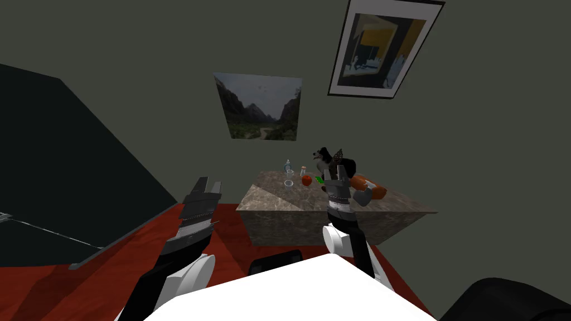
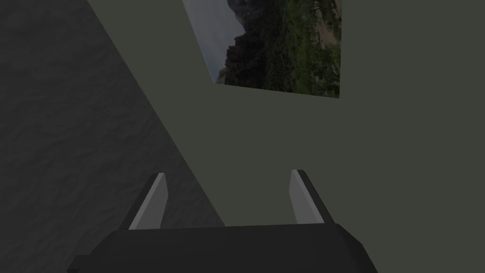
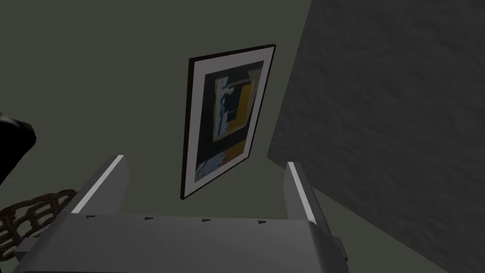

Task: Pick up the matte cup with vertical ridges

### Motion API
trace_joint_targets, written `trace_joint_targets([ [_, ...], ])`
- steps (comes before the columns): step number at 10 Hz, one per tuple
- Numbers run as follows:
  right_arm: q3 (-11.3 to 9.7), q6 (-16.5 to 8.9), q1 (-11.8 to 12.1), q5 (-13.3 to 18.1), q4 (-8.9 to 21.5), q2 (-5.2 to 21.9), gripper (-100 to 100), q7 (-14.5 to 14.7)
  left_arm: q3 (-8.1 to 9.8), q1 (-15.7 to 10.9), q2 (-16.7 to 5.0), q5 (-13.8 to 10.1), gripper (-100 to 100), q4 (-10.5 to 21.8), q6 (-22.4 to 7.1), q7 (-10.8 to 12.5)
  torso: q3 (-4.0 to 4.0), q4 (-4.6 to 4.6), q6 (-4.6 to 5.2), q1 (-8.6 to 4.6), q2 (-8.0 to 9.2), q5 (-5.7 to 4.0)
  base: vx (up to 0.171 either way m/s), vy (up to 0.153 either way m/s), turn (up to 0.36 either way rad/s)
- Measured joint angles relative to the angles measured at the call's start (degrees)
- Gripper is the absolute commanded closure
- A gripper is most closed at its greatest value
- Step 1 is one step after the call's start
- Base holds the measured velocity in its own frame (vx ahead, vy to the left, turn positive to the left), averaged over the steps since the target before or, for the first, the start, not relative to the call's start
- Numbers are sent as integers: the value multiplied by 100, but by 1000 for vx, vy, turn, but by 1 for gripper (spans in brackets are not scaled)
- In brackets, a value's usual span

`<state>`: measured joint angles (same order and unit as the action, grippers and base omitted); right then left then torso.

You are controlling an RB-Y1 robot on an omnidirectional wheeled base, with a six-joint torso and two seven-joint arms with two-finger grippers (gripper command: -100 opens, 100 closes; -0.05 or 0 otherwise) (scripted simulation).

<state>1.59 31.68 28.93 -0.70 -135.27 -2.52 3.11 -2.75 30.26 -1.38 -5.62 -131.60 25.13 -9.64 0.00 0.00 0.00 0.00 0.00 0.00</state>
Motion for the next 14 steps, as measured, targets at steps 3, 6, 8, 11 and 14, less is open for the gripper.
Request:
trace_joint_targets([
  [3, 18, 76, 79, 59, 137, 437, -100, -3, 0, -1, 0, 0, 0, 0, 0, 0, 11, 4, 0, 12, 18, 3, -51, 39, 40],
  [6, 72, 153, 220, 178, 376, 930, -100, -14, -1, -2, 1, 0, 0, 0, 0, 0, 25, 9, -1, 31, 44, 6, -100, 75, 69],
  [8, 129, 218, 354, 224, 478, 1204, -100, -46, -1, -1, 1, 0, 0, 0, 0, 0, 22, 8, 0, 30, 37, 7, -112, 93, 90],
  [11, 156, 382, 599, 414, 799, 1616, -100, -54, -1, -1, 1, 0, 0, 0, 0, 0, 31, 13, 1, 39, 51, 9, -126, 114, 81],
  [14, 190, 670, 918, 658, 1281, 2046, -100, -52, -2, -2, 2, 0, 0, 0, 0, 0, 36, 14, 0, 56, 63, 13, -157, 168, 168],
])
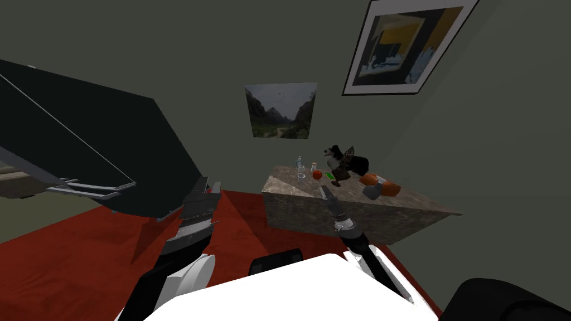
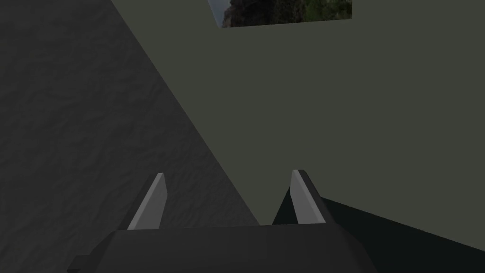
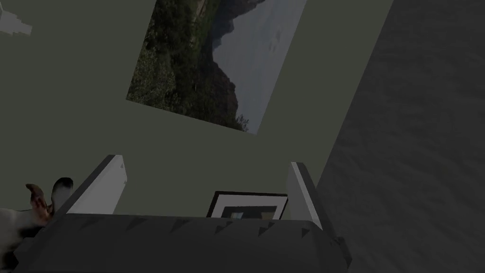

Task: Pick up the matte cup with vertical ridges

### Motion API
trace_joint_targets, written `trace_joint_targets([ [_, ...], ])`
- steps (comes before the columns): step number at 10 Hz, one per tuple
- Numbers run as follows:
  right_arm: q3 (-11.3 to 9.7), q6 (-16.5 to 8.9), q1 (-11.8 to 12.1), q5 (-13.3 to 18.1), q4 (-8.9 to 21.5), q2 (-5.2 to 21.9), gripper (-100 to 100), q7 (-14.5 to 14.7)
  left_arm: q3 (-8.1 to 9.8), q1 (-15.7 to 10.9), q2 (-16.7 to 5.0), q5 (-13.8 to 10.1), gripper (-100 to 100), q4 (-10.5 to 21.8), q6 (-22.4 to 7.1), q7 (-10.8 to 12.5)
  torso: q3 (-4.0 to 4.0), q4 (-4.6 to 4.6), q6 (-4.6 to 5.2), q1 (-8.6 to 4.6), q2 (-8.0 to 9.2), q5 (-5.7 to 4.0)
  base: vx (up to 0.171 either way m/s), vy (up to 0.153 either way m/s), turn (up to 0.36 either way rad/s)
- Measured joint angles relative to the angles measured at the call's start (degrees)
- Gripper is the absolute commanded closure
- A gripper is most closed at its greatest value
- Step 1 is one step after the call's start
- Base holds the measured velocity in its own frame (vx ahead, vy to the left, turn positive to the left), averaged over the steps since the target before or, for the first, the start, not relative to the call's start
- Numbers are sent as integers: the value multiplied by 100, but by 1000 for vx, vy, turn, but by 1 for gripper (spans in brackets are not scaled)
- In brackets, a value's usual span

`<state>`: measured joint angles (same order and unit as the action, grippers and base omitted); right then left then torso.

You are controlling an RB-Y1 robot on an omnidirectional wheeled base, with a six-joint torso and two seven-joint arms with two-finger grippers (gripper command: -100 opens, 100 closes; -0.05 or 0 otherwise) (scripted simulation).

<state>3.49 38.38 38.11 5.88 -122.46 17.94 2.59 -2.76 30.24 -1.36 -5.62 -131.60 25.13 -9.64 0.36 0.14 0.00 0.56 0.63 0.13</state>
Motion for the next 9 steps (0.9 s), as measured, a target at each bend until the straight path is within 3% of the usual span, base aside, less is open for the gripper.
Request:
trace_joint_targets([
  [2, 73, 218, 278, 183, 379, 340, -100, -16, 0, 0, 0, 0, 0, 0, 0, 0, 8, 3, 2, 19, 12, 5, -142, 174, 111],
  [6, 121, 379, 525, 409, 880, 770, -100, -12, 1, 2, -1, 0, 0, 0, 0, 0, -26, -9, -2, -45, -48, -9, -20, 55, 156],
  [9, 155, 396, 591, 449, 949, 884, -100, -27, 3, 3, -2, 0, 0, 0, 0, 0, -33, -11, 3, -62, -60, -13, 4, 9, -31],
])
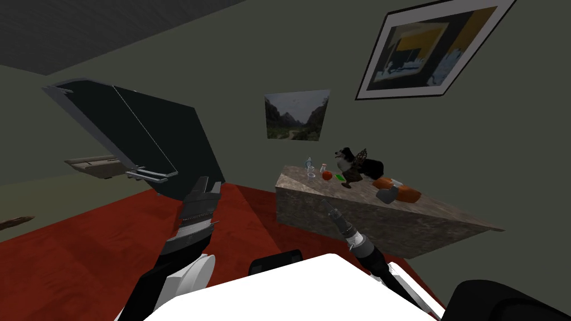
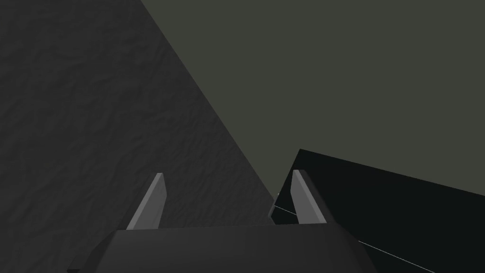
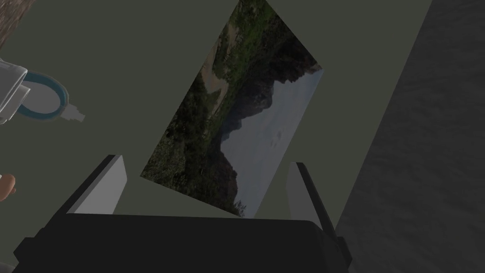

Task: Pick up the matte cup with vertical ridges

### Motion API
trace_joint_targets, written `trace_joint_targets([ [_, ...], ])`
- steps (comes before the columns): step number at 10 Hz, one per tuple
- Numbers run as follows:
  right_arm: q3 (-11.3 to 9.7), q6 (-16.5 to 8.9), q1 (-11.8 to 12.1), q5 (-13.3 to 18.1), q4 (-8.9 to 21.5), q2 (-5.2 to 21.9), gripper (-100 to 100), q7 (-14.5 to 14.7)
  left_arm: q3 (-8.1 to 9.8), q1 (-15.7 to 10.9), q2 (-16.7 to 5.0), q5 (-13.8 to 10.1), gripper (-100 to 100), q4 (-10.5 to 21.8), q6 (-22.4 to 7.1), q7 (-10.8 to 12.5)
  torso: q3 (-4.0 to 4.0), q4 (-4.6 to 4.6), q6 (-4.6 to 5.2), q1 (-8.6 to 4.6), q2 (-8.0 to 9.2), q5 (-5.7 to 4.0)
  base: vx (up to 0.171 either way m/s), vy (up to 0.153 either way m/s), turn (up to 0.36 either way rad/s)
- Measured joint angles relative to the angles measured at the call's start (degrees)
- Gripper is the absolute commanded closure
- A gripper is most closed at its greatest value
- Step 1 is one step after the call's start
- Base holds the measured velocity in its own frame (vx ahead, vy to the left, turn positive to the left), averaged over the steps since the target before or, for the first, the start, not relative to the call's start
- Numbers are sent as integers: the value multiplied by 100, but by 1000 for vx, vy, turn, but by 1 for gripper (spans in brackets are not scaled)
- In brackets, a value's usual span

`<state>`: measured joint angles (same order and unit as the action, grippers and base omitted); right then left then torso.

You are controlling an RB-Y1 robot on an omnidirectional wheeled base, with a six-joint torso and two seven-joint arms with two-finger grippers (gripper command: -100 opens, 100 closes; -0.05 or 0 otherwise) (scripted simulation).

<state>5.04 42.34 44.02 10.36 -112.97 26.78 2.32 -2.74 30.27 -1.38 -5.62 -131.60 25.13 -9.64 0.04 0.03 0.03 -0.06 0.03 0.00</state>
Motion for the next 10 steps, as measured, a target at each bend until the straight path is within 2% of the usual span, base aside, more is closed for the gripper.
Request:
trace_joint_targets([
  [6, -2, 0, -1, 3, 5, 0, -100, 3, 0, -1, 0, 0, 0, 0, 0, 0, 1, 0, -3, -6, 1, -1, 0, 3, 17],
  [8, 123, -135, 21, 123, 337, 211, -100, 35, -1, -1, 0, 0, 0, 0, 0, 0, -2, -1, -5, 5, -3, 1, 14, 43, 159],
  [10, 251, -301, 200, 262, 519, 405, -100, 92, -1, -1, 0, 0, 0, 0, 0, 0, -2, -1, -2, 8, -3, 2, 15, 38, 99],
])
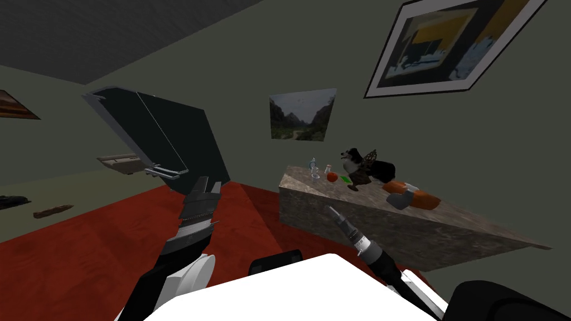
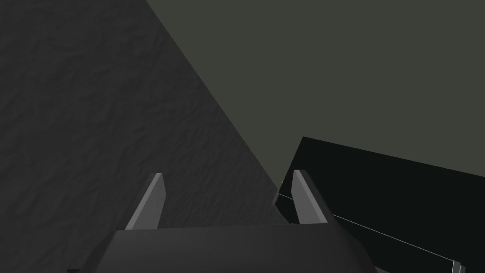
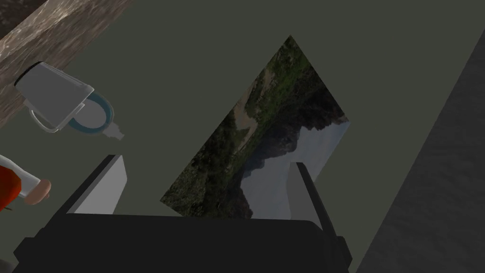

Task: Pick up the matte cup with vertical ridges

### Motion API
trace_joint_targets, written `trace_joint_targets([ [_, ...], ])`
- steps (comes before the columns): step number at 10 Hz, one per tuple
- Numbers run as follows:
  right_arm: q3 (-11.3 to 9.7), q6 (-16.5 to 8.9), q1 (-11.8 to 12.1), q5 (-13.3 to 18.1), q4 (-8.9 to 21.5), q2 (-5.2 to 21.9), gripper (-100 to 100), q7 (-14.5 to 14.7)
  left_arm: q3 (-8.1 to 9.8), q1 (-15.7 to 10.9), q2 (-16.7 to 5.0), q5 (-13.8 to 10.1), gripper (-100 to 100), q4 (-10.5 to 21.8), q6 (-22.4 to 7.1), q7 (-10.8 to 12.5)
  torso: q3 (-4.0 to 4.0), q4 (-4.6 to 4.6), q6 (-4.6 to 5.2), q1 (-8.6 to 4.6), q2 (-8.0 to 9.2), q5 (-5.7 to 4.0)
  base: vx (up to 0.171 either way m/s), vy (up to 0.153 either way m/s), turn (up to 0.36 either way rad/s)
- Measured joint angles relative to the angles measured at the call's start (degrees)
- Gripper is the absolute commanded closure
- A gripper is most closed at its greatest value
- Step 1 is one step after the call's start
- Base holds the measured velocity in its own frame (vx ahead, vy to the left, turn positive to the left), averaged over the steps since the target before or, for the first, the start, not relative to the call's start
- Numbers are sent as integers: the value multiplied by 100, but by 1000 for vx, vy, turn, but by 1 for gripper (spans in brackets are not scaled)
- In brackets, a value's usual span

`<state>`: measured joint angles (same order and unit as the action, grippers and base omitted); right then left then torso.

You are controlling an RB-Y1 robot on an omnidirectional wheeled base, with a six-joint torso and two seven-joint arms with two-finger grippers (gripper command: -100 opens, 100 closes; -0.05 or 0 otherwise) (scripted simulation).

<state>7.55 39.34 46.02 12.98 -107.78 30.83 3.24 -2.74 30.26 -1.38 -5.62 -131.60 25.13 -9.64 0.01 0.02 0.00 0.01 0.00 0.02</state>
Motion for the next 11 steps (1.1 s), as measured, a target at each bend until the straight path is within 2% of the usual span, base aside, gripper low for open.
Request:
trace_joint_targets([
  [1, 74, -120, 143, 66, -12, 107, -100, 19, 0, 0, 0, 0, 0, 0, 0, 0, 0, 0, -1, 0, 0, 1, 10, 22, 42],
  [2, 121, -129, 179, 87, 87, 159, -100, 31, 0, 0, 0, 0, 0, 0, 0, 0, 1, 0, 1, -5, 2, -1, 10, 19, 79],
  [4, 234, -231, 256, 201, 333, 361, -100, 59, 0, 0, 0, 0, 0, 0, 0, 0, -1, 0, -1, -5, -3, -1, 27, 31, 162],
  [5, 300, -260, 291, 278, 571, 482, -100, 103, 0, 0, 0, 0, 0, 0, 0, 0, -3, -1, -2, -4, -5, -1, 37, 35, 163],
  [6, 370, -340, 339, 359, 737, 635, -100, 127, 0, 0, 0, 0, 0, 0, 0, 0, -5, -2, -1, -4, -9, 0, 52, 42, 163],
  [7, 480, -483, 483, 427, 772, 822, -100, 114, 0, 0, 0, 0, 0, 0, 0, 0, -7, -3, -1, 0, -13, 1, 55, 46, 160],
  [8, 585, -502, 557, 493, 1029, 995, -100, 128, 0, 0, 0, 0, 0, 0, 0, 0, -9, -3, -1, 0, -15, 0, 67, 35, 157],
  [11, 827, -721, 878, 747, 1471, 1466, -100, 193, 0, 1, 0, 0, 0, 0, 0, 0, -13, -5, -1, 1, -23, 1, 65, 32, 145],
])
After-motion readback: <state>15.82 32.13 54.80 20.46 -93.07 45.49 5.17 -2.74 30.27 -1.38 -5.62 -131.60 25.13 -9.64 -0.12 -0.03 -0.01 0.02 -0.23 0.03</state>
